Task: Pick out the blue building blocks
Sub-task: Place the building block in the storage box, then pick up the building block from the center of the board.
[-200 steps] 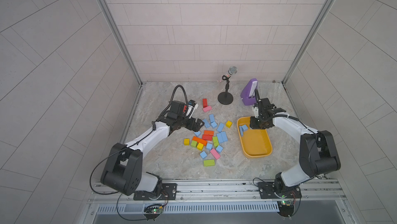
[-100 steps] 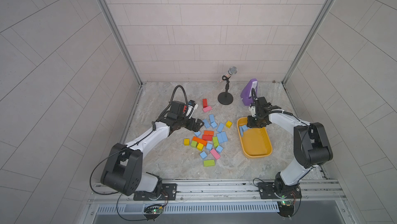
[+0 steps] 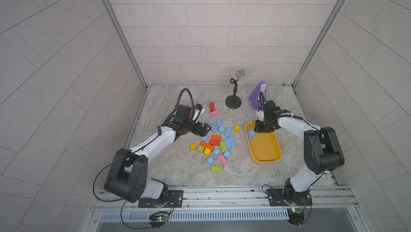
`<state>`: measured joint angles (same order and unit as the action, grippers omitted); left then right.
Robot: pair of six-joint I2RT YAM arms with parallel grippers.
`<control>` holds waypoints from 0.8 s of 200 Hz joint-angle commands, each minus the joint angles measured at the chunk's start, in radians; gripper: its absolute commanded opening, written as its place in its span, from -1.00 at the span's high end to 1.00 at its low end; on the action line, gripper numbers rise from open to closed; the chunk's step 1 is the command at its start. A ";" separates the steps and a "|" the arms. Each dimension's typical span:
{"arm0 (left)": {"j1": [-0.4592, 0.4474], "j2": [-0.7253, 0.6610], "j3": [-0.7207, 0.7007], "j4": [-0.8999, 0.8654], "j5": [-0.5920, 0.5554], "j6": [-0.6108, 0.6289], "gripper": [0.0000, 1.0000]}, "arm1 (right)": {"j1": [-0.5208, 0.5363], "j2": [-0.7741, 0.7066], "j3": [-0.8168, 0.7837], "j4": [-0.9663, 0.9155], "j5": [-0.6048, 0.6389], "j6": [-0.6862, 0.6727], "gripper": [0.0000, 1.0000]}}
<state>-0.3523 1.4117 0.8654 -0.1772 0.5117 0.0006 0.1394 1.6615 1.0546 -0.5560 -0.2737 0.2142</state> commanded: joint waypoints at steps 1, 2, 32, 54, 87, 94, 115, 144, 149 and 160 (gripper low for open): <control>-0.004 -0.008 -0.009 0.007 -0.006 0.019 -0.97 | 0.005 0.010 0.023 -0.036 0.021 -0.006 0.11; -0.004 -0.008 -0.009 0.007 -0.007 0.019 -0.97 | 0.005 0.009 0.023 -0.036 0.021 -0.007 0.10; -0.005 -0.008 -0.008 0.007 -0.013 0.020 -0.97 | 0.005 -0.015 0.024 -0.038 0.014 -0.003 0.09; -0.004 -0.009 -0.009 0.007 -0.017 0.021 -0.96 | 0.005 -0.049 0.021 -0.047 0.015 -0.001 0.09; -0.004 -0.005 -0.012 0.005 -0.012 0.048 -0.95 | 0.039 -0.167 -0.013 -0.036 0.002 0.019 0.09; -0.004 -0.001 -0.012 0.005 -0.009 0.056 -0.94 | 0.059 -0.197 -0.022 -0.035 0.015 0.026 0.09; -0.004 0.009 -0.006 -0.005 -0.004 0.083 -0.87 | 0.146 -0.285 -0.076 0.002 0.078 0.062 0.09; -0.004 0.027 -0.002 -0.021 0.004 0.126 -0.81 | 0.278 -0.383 -0.161 0.100 0.114 0.118 0.09; -0.004 0.030 -0.001 -0.026 0.013 0.135 -0.81 | 0.304 -0.394 -0.172 0.121 0.113 0.127 0.10; -0.005 0.032 -0.003 -0.029 0.028 0.147 -0.80 | 0.366 -0.410 -0.193 0.159 0.113 0.131 0.10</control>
<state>-0.3523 1.4258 0.8654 -0.1852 0.5060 0.0826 0.4133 1.2842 0.9077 -0.4858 -0.2028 0.2974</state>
